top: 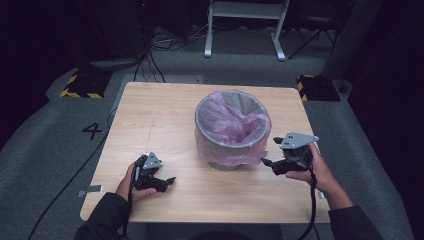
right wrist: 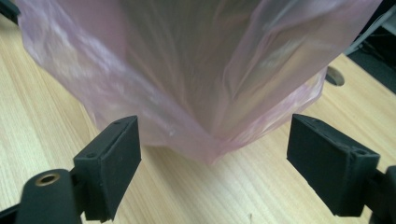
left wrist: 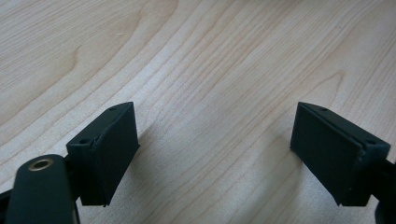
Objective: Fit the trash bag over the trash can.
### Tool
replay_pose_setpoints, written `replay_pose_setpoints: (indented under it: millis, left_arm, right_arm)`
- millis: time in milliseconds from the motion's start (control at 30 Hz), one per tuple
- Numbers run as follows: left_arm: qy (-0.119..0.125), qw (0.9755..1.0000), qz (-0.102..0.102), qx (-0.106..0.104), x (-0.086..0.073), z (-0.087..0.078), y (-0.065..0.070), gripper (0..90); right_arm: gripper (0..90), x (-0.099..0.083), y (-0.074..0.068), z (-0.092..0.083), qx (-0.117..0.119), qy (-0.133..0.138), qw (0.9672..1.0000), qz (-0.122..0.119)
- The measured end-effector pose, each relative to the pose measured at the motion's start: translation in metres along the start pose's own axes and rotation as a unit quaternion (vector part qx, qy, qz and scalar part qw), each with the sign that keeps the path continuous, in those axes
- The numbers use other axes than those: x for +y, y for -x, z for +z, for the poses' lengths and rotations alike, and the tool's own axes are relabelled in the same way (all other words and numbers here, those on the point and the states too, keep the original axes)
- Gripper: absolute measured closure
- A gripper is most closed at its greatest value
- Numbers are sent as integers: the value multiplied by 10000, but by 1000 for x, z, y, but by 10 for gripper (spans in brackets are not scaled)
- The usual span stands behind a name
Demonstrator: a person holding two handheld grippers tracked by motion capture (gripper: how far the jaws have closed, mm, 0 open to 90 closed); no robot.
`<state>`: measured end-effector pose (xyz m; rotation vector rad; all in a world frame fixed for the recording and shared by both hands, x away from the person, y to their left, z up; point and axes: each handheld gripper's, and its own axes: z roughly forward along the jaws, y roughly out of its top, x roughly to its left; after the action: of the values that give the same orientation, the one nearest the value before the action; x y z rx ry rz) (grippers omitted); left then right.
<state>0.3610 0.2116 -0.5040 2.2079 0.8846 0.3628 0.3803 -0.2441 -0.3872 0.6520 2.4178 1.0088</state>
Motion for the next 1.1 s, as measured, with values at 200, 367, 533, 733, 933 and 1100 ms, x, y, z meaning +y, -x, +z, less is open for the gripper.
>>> replay_pose_setpoints:
  millis: [200,367,533,733,933,1100]
  left_arm:
    - [-1,10000,-3,0,0,0,0,150]
    - [0,10000,-5,0,0,0,0,150]
    - [0,10000,-4,-1,0,0,0,150]
    - [0,10000,-5,0,0,0,0,150]
    - [1,10000,-5,1,0,0,0,150]
    - [0,10000,1,1,0,0,0,149]
  right_arm:
    - [177,-8,-1,4,15,-109,9999,-8]
    - [177,-16,-2,8,41,-235,9997,9]
    - [177,-22,-5,11,44,-411,9991,-92]
    - [180,-28,-9,14,47,-547,9984,-142]
    - [181,-39,-12,18,46,-675,9976,-136]
    - [182,-48,-13,23,7,-704,9975,-29]
